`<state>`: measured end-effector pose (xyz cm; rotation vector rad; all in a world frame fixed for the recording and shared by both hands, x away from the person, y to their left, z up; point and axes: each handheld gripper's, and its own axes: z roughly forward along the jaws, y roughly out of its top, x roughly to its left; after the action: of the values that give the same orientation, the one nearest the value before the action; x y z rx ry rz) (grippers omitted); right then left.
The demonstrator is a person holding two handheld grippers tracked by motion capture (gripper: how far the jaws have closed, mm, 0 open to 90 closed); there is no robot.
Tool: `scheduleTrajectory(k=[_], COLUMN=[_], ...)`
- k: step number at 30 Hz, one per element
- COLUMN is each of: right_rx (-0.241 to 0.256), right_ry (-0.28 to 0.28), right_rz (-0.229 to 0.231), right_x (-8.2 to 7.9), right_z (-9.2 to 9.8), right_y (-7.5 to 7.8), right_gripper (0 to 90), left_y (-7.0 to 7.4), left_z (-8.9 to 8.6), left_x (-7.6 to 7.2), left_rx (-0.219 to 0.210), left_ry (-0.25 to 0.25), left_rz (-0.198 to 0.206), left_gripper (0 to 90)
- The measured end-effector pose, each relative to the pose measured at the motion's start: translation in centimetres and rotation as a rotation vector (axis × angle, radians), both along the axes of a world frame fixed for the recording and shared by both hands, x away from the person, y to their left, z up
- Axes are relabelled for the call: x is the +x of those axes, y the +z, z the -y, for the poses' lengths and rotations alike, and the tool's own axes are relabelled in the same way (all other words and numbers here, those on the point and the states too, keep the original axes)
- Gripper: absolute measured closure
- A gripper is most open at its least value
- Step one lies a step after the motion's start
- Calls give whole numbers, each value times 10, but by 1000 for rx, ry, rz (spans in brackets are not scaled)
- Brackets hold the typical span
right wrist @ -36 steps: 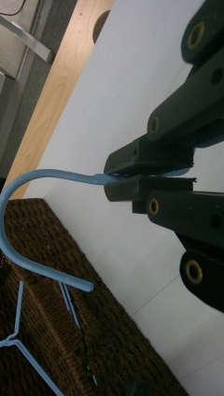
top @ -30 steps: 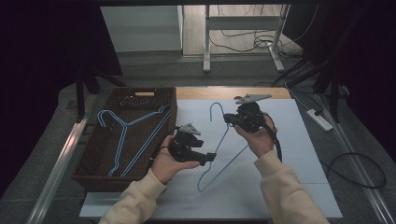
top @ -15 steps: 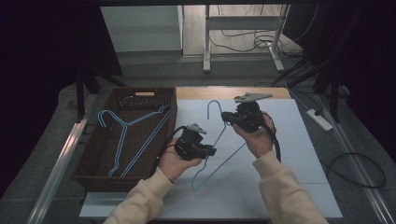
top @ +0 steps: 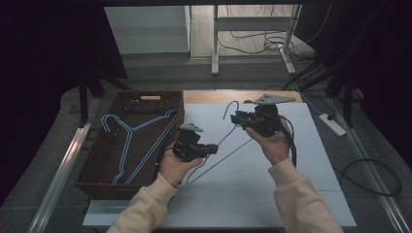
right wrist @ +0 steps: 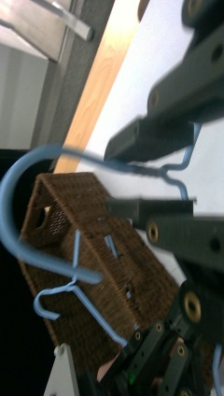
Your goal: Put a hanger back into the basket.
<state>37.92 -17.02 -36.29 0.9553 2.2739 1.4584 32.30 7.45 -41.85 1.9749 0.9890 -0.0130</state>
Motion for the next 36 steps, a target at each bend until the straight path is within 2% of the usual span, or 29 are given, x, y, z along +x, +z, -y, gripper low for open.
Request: scheduleTrajectory(k=[5,11,16,21,23,28,33,36], right_rx=[33,65,71,69,61,39,41,18], right_ry=[8,-1,4,7,8,-9,-34,-54], right_rz=[21,56,57,38,36,9,-20,-47], right_x=[-7,-20,-28,-34,-36,-41,-43,-45], right_z=[8,24,37,49,52,63,77,86], right_y=[4,4,-3,-17,-23,-38,-50,-63], right_gripper=[527,459,425,380,368,358,358,358], left_y=[4,13,19,27,31,41,51,54], left_z=[-6,-17,-31,-49,-58,-74,-93,-108], left_x=[-3,-6,-9,-14,-16,-24,-32,-35], left_rx=[-55,-100,-121,-148,-181,-225,-239,-238], left_ry=[14,27,45,71,68,66,85,110], left_rz=[9,32,49,78,76,93,126,138], left_gripper=[872,872,872,874,873,874,874,874])
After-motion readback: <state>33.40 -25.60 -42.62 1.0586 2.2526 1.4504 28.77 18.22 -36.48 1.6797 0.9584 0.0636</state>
